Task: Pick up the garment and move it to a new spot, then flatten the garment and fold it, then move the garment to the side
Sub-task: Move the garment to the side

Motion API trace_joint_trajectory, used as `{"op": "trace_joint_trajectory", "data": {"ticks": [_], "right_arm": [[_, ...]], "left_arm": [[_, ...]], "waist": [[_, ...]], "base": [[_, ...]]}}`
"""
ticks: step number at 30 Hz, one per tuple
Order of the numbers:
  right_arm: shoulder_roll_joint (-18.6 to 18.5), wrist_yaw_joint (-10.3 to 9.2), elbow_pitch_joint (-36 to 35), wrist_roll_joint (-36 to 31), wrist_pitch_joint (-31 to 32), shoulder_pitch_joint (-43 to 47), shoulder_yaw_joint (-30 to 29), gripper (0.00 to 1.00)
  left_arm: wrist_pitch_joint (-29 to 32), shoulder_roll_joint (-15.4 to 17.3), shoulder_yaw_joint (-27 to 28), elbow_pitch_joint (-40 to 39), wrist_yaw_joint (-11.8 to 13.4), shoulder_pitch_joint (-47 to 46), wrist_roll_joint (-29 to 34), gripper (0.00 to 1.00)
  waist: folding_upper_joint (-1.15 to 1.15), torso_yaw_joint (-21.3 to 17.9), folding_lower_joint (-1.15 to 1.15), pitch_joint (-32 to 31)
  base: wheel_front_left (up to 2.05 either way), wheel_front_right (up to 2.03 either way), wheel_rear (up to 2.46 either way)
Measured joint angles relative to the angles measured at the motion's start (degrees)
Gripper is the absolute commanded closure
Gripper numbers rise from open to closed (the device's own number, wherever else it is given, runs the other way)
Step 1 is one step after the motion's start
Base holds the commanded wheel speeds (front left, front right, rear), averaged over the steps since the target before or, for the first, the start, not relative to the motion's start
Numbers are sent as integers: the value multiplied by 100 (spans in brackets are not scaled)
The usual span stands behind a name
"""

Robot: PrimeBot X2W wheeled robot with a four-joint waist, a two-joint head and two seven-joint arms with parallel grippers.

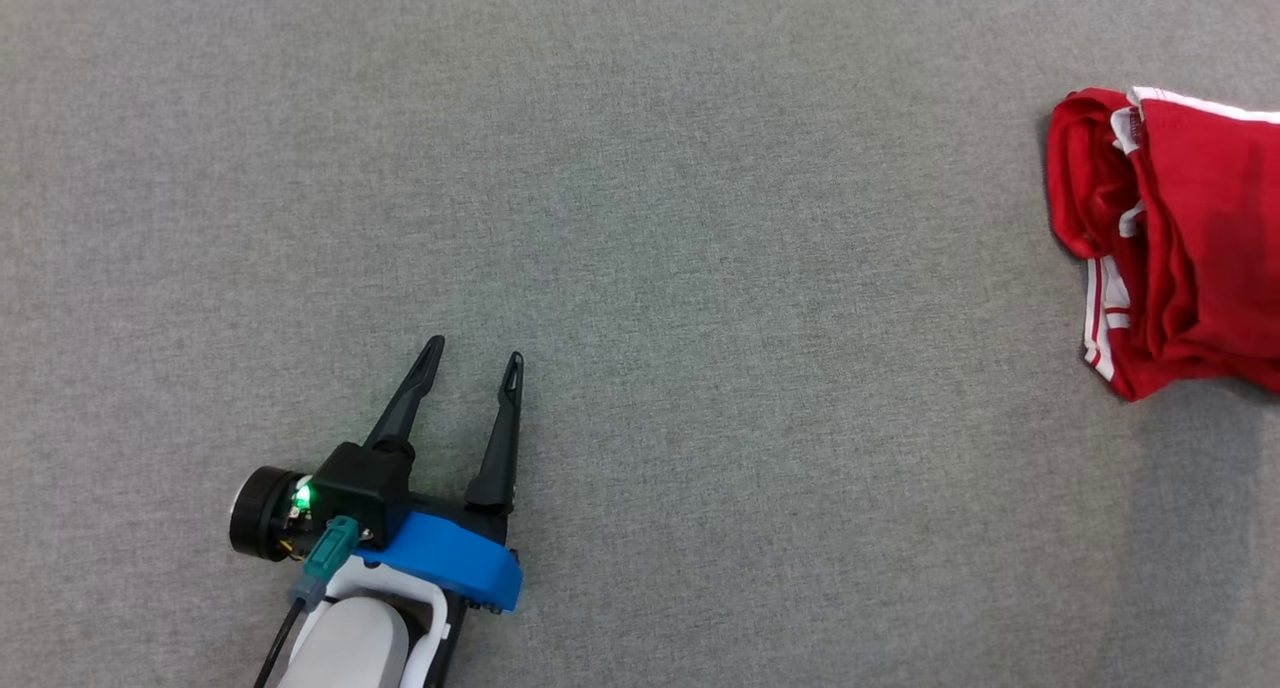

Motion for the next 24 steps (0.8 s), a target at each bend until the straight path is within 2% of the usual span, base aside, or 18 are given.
{"op": "trace_joint_trajectory", "data": {"ticks": [5,15,19,24], "right_arm": [[307,0,63,-1,-400,-116,12,0],[857,0,-42,141,-1094,-98,514,0],[1140,0,-109,243,-1410,129,604,0],[1584,-1,-268,224,-1879,664,447,0]], "left_arm": [[-24,16,20,59,24,-29,-49,0],[-280,7,328,348,86,-227,-334,0],[-383,-8,554,543,179,-220,-500,0],[-475,-49,732,778,202,38,-691,0]], "waist": [[0,-29,0,-91],[0,89,0,-535],[0,222,0,-817],[0,455,-2,-1205]], "base": [[0,0,0],[0,0,0],[0,0,0],[0,0,0]]}}
